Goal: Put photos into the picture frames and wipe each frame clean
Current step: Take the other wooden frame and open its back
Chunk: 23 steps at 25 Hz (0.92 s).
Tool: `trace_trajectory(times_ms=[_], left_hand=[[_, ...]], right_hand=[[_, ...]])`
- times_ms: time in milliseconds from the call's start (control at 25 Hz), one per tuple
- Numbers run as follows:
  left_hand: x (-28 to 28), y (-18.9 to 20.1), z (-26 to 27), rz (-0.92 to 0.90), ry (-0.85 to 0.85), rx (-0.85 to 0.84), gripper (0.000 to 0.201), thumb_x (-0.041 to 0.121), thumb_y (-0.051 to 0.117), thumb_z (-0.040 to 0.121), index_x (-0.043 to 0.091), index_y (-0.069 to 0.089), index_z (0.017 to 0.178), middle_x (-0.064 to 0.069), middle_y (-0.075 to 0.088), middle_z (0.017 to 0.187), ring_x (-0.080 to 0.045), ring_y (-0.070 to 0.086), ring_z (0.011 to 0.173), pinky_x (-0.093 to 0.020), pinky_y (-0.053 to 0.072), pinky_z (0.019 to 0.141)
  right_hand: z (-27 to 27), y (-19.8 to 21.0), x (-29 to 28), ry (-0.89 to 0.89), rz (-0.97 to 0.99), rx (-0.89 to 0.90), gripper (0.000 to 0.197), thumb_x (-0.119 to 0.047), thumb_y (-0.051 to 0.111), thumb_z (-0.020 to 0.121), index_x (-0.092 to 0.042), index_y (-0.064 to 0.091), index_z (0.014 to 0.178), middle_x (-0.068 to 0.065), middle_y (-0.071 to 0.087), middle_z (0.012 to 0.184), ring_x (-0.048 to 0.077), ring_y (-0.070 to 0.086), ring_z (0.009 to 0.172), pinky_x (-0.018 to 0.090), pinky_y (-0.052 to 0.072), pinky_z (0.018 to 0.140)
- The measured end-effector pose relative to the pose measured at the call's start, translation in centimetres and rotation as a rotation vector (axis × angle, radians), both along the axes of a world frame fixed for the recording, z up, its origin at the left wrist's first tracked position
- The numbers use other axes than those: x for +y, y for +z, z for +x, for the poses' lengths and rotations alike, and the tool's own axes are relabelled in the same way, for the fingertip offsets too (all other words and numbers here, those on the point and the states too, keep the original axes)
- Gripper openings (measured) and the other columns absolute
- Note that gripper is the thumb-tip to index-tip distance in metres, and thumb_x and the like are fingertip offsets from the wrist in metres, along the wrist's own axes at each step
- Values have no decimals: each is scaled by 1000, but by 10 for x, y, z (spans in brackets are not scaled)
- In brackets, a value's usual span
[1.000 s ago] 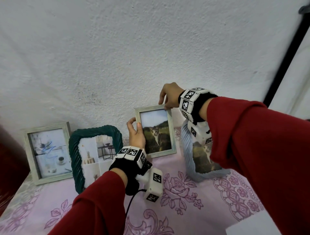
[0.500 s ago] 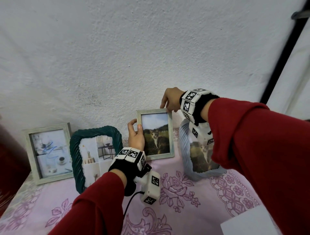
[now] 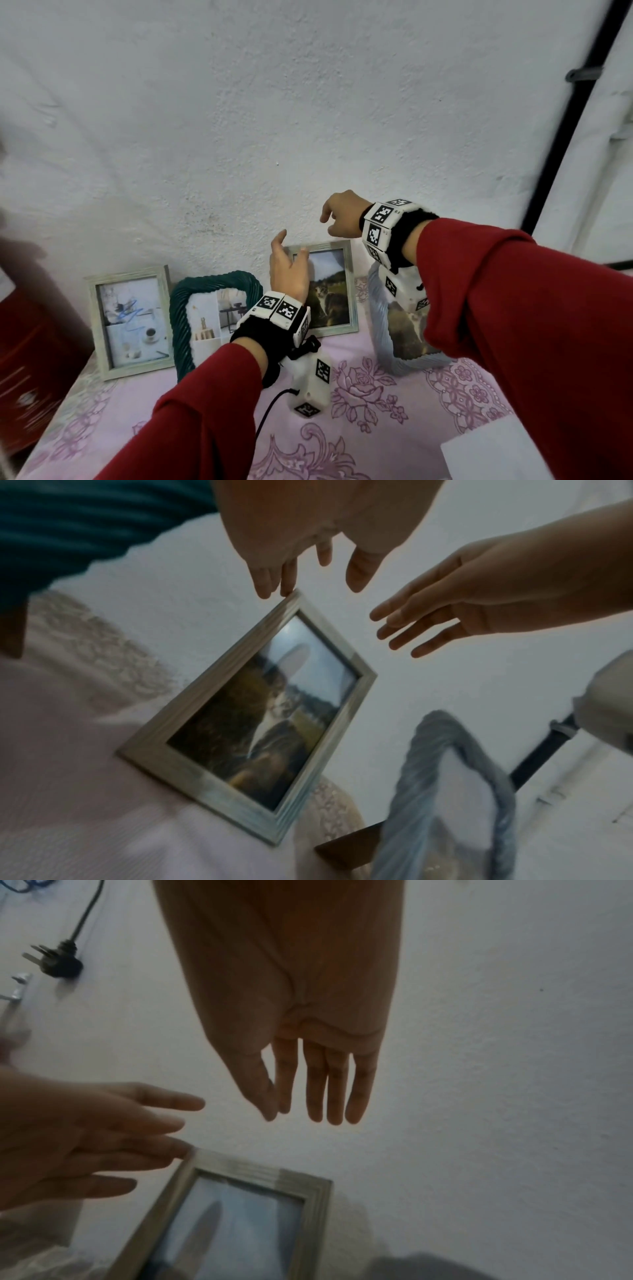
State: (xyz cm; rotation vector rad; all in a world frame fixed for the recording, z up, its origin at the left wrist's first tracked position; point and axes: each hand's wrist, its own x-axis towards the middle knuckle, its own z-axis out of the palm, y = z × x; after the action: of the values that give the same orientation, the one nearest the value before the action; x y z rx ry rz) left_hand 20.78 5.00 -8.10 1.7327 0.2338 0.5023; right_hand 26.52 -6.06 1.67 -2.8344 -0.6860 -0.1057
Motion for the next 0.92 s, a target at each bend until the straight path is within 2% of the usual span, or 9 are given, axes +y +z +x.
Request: trace_trajectory(times_ms=[120, 240, 320, 640, 920], left_hand=[[1, 21, -7, 25, 19, -66, 48, 17, 48, 93, 18, 33, 139, -12, 38, 142, -11, 40, 112, -27, 31, 99], [7, 42, -19, -2, 48, -84, 46, 17, 48, 93, 19, 36, 137, -11, 38, 144, -20, 39, 129, -33, 31, 106], [12, 52, -29, -20, 61, -97, 44, 16, 48, 92, 19, 39, 135, -10, 39, 143, -22, 37, 132, -33, 30, 106], [63, 84, -73, -13, 153, -164, 35, 11, 48, 91, 14, 49, 126, -11, 46, 136, -20, 42, 127, -30, 33, 103], [146, 87, -120, 53, 263, -176, 36, -5, 50, 81, 7, 59, 114, -17, 56, 122, -24, 53, 114, -31, 43, 95]], right_hand=[[-16, 20, 1, -12, 51, -84, 30, -8, 54, 84, -9, 65, 112, 16, 61, 119, 33, 59, 108, 39, 51, 91], [-35, 39, 5, -52, 110, -153, 30, -8, 51, 84, -10, 64, 111, 13, 61, 119, 33, 59, 108, 39, 51, 90], [-49, 49, 9, -75, 134, -184, 31, -7, 49, 85, -11, 65, 111, 12, 62, 119, 32, 59, 108, 38, 51, 90], [-101, 65, 52, -53, 249, -202, 27, -7, 48, 84, -8, 68, 102, 12, 63, 116, 34, 60, 103, 40, 52, 88], [-144, 47, 118, -70, 478, -197, 22, -10, 47, 83, -3, 65, 93, 15, 67, 95, 37, 62, 86, 38, 55, 75]])
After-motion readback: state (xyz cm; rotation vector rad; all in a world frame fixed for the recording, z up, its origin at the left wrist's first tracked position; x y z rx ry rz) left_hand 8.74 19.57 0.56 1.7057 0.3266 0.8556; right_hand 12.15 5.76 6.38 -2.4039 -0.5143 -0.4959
